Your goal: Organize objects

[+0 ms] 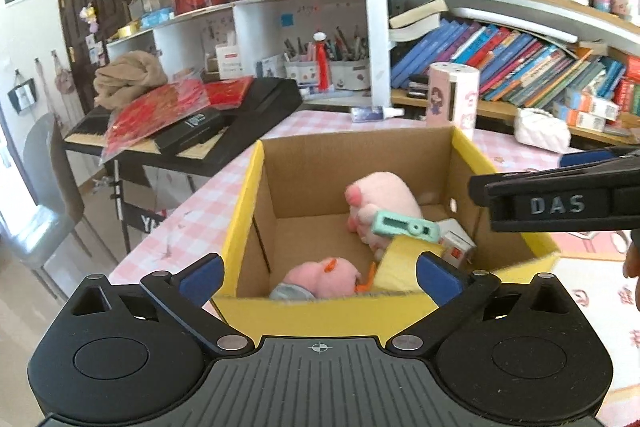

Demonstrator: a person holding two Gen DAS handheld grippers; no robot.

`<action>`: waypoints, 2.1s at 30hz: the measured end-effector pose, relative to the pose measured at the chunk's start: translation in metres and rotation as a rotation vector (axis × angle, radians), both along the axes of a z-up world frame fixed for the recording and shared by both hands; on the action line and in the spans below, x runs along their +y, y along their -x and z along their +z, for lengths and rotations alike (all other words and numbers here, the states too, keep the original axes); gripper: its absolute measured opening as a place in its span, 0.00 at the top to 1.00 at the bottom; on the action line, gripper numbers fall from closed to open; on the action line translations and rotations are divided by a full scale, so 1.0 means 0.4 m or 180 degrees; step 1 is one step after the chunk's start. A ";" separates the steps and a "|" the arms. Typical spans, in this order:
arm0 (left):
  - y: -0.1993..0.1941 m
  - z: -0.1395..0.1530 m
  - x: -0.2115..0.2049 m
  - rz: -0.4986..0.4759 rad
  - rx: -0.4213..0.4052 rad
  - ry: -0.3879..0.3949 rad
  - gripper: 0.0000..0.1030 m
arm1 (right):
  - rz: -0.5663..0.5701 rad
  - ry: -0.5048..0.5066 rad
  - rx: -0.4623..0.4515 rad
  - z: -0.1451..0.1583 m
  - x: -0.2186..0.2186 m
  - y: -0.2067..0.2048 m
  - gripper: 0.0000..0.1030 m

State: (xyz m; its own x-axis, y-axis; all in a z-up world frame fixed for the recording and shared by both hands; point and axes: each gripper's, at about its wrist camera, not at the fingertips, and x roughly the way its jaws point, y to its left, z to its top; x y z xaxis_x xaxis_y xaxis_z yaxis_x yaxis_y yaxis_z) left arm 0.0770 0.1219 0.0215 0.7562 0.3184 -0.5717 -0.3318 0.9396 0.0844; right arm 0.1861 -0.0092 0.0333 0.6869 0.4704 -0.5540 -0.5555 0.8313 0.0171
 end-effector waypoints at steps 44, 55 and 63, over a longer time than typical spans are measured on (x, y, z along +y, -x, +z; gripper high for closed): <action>0.196 -0.043 -0.228 -0.0970 0.0081 0.0126 0.00 | -0.1700 0.0023 -0.0159 -0.052 -0.276 0.448 0.00; 0.205 -0.047 -0.235 -0.0953 0.0133 0.0077 0.00 | -0.1688 0.0014 -0.0061 -0.056 -0.276 0.450 0.00; 0.215 -0.050 -0.247 -0.0988 0.0167 0.0068 0.00 | -0.1726 0.0025 -0.0015 -0.061 -0.287 0.463 0.00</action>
State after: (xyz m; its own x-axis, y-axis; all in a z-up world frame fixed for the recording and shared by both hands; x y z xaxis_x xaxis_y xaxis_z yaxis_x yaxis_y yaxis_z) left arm -0.0088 0.0229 0.0014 0.7846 0.0644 -0.6166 -0.0245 0.9970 0.0729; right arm 0.0010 -0.1239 0.0090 0.8324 0.0437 -0.5524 -0.0469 0.9989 0.0084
